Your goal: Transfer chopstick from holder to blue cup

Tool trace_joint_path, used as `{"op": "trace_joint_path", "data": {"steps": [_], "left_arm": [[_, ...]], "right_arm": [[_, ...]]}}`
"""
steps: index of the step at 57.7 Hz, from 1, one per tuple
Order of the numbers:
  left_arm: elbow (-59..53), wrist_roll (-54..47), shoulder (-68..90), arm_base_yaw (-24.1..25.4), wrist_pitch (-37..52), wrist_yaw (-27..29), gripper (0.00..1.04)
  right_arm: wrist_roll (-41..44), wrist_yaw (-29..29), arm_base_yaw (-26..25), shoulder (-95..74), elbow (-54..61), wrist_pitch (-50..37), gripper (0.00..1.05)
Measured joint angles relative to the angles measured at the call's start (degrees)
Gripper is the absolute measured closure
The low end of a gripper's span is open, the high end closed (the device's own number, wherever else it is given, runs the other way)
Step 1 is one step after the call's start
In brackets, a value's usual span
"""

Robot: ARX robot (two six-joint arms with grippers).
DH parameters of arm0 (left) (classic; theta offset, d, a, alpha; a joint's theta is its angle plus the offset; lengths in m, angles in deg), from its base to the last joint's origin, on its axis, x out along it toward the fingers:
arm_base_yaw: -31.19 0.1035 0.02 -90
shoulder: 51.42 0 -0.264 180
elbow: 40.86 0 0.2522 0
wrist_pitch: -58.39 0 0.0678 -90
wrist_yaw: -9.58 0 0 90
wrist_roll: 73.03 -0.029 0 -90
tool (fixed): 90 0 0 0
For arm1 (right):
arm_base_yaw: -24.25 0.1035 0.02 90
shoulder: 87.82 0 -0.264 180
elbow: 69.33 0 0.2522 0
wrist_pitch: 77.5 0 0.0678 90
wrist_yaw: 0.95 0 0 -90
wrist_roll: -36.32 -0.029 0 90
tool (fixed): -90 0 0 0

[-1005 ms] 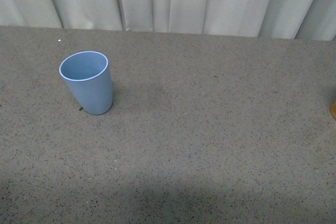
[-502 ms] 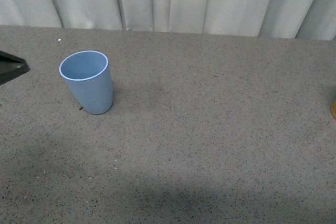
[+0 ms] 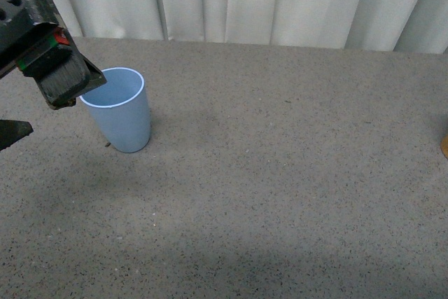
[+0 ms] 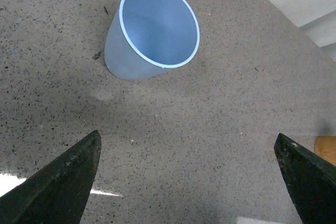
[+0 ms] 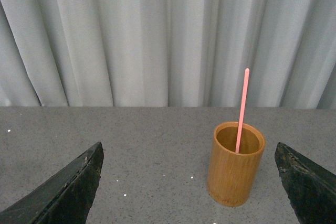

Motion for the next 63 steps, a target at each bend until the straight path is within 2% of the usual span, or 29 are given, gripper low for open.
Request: {"op": "trace_joint_path", "data": {"steps": [38,63], "left_arm": [[7.9,2.0,14.4,-1.7,0.9,4.4,0.07],[13.7,2.1,19.9,-0.1,-3.8,8.1,0.07]], "right_arm": [[0.0,0.0,0.0,0.0,0.0,0.0,0.09],[0.0,0.0,0.0,0.0,0.0,0.0,0.09]]}}
